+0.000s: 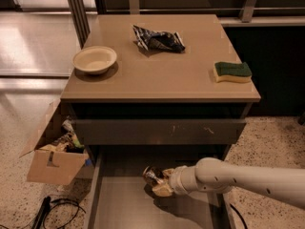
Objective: Place orange can into middle drawer
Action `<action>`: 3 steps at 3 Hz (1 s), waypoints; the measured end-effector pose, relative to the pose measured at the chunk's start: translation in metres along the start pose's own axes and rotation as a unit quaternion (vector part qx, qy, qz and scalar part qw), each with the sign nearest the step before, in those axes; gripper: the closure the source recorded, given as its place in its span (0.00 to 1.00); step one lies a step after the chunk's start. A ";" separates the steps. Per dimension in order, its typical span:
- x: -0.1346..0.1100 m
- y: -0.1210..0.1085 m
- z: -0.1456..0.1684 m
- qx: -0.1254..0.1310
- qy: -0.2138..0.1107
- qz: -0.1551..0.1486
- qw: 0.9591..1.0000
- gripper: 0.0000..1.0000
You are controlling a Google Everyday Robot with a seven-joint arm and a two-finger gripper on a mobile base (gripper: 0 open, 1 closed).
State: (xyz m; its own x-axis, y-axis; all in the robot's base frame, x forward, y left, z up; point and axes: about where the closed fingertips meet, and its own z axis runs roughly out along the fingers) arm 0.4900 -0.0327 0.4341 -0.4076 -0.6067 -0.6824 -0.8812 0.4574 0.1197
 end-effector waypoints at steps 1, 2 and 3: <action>0.009 -0.003 0.013 -0.004 0.005 0.008 1.000 1.00; 0.018 -0.006 0.023 -0.006 0.009 0.016 1.000 1.00; 0.026 -0.008 0.030 -0.006 0.013 0.023 1.000 1.00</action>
Offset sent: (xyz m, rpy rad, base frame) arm 0.0061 -0.0027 -0.0460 -0.0082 0.0542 -0.0295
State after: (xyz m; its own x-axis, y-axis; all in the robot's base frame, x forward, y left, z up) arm 0.4939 -0.0328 0.3931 -0.4544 -0.6022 -0.6565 -0.8639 0.4776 0.1599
